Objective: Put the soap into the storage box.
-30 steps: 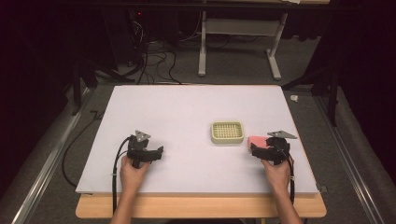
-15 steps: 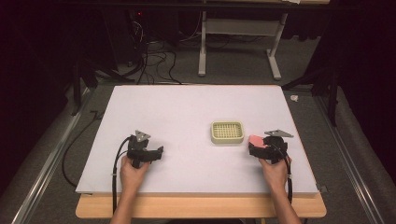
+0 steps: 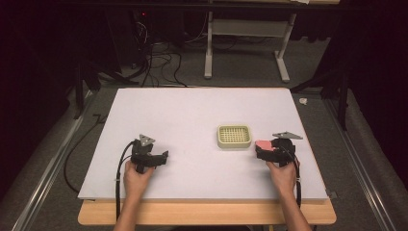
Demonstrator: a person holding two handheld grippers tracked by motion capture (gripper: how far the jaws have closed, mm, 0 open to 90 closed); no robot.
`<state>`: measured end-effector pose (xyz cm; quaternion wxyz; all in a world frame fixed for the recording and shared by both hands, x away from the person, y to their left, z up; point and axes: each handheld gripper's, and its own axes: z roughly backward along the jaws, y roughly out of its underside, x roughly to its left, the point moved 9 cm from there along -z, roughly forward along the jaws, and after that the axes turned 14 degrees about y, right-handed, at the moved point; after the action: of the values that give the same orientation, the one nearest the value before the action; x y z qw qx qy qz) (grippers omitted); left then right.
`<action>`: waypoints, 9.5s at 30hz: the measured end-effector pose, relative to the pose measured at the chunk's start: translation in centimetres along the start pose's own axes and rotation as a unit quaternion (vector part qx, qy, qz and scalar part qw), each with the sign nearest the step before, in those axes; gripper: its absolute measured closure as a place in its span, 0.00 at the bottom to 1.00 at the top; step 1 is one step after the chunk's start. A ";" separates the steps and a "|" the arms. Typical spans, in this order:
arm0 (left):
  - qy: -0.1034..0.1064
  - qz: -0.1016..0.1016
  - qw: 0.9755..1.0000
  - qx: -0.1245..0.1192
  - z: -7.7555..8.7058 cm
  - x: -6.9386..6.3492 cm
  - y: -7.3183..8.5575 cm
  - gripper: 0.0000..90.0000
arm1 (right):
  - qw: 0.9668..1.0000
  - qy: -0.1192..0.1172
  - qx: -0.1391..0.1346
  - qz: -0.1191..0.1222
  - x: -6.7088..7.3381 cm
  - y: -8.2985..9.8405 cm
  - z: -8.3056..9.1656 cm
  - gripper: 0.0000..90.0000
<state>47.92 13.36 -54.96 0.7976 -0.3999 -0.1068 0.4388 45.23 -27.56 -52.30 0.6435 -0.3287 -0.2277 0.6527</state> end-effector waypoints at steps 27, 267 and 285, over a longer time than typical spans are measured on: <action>0.000 0.000 1.000 0.000 0.0 0.0 0.0 0.20 | 1.000 0.000 0.028 0.013 0.5 0.8 -2.2 0.14; 0.001 0.000 1.000 0.000 0.0 0.0 0.0 0.20 | 0.995 -0.084 0.008 0.055 8.4 -7.3 0.3 0.19; 0.001 0.000 1.000 0.000 0.0 0.0 0.0 0.20 | 0.996 -0.076 -0.018 0.051 6.2 -7.7 1.6 0.20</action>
<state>47.91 13.37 -54.96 0.7976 -0.4003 -0.1058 0.4387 49.61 -20.70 -46.52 0.5842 -0.3004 -0.2709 0.7036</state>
